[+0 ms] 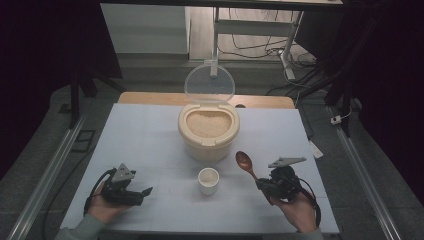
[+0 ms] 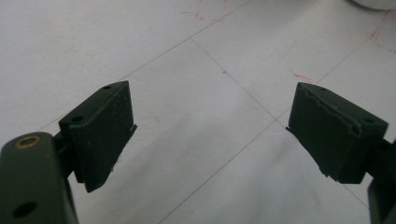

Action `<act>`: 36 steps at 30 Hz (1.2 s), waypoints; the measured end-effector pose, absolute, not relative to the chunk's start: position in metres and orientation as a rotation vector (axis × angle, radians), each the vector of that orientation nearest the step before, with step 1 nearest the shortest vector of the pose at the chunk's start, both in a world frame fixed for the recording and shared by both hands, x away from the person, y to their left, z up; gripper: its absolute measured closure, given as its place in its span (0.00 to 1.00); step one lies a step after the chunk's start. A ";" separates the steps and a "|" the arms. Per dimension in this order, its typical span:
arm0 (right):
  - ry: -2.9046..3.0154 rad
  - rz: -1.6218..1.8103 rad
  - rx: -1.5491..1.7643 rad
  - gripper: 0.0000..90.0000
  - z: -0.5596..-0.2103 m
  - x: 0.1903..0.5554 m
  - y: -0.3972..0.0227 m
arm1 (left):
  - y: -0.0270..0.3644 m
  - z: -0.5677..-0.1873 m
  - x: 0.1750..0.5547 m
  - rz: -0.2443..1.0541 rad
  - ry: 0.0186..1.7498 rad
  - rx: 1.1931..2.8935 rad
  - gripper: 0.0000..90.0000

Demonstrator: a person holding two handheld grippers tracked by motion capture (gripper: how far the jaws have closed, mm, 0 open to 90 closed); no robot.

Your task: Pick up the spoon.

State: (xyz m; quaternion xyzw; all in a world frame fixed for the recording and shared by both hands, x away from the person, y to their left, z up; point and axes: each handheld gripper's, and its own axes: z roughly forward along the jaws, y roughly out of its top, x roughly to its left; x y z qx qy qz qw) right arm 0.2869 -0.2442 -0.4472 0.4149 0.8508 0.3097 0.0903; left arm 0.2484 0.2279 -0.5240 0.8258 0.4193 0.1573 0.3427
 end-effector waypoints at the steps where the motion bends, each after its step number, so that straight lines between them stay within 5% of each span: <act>1: 2.534 0.935 1.216 0.89 -0.445 0.286 -0.245 | 0.228 -0.524 0.248 0.409 1.092 2.146 0.16; 36: 2.702 1.205 0.930 0.89 -0.428 0.300 -0.213 | 0.227 -0.525 0.251 0.415 1.108 2.151 0.15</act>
